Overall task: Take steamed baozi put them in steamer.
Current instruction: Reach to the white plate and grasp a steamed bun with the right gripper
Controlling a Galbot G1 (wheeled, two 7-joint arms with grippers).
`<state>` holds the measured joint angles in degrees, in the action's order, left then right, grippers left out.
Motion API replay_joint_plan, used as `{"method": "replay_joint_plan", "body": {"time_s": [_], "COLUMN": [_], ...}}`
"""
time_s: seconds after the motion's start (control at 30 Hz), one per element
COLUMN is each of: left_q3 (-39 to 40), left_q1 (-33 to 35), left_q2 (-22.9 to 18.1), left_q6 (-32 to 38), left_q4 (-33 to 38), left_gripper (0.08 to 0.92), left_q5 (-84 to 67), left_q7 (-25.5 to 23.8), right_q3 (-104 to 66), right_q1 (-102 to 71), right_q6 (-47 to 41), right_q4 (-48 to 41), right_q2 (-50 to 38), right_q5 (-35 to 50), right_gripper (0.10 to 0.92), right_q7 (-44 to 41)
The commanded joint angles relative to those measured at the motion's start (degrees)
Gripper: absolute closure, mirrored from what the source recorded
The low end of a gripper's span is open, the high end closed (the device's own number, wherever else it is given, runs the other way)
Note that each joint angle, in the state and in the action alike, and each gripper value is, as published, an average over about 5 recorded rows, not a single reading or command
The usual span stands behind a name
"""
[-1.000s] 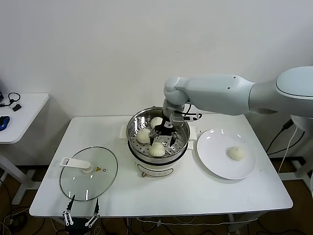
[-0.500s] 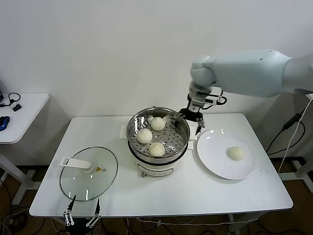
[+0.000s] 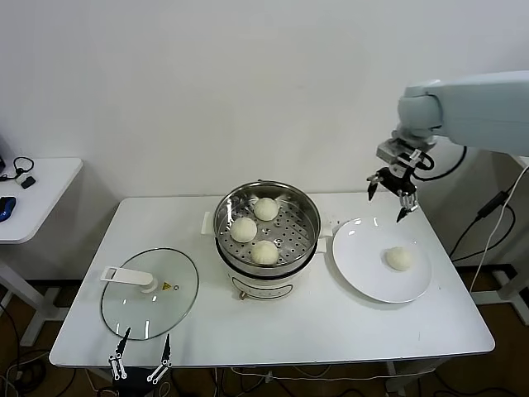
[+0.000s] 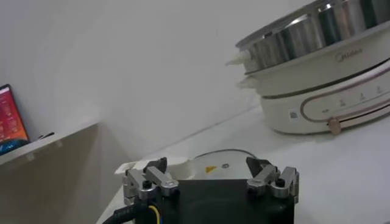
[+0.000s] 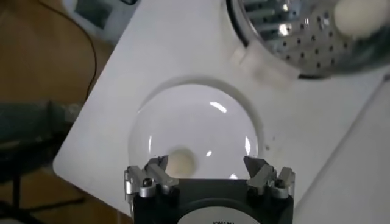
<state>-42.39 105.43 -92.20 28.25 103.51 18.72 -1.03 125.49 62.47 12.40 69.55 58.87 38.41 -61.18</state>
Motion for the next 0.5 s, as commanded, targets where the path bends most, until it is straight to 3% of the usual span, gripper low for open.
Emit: {"method": "replay_joint_plan", "body": {"time_s": [0.03,0.5], "left_q3": [-0.09,-1.01], "left_q1": [-0.01,0.86], "left_q2": [-0.16,-0.56], "left_q6": [-0.03,0.11], "left_q4": [-0.25,-0.59], "left_gripper": [0.177,0.177], "left_q5": [0.12,0.76], "left_q7": [0.02,0.25], "right_q3": [-2.94,-24.34], "right_q1": [-8.50,-30.58], "right_q6": [-11.78,-7.49], "right_q4": [-3.45,-17.17], "right_q2": [-9.82,-12.85], "right_q5": [-2.33,-15.44], "right_gripper": [0.203,0.203], "right_q7": [0.37,-0.96]}}
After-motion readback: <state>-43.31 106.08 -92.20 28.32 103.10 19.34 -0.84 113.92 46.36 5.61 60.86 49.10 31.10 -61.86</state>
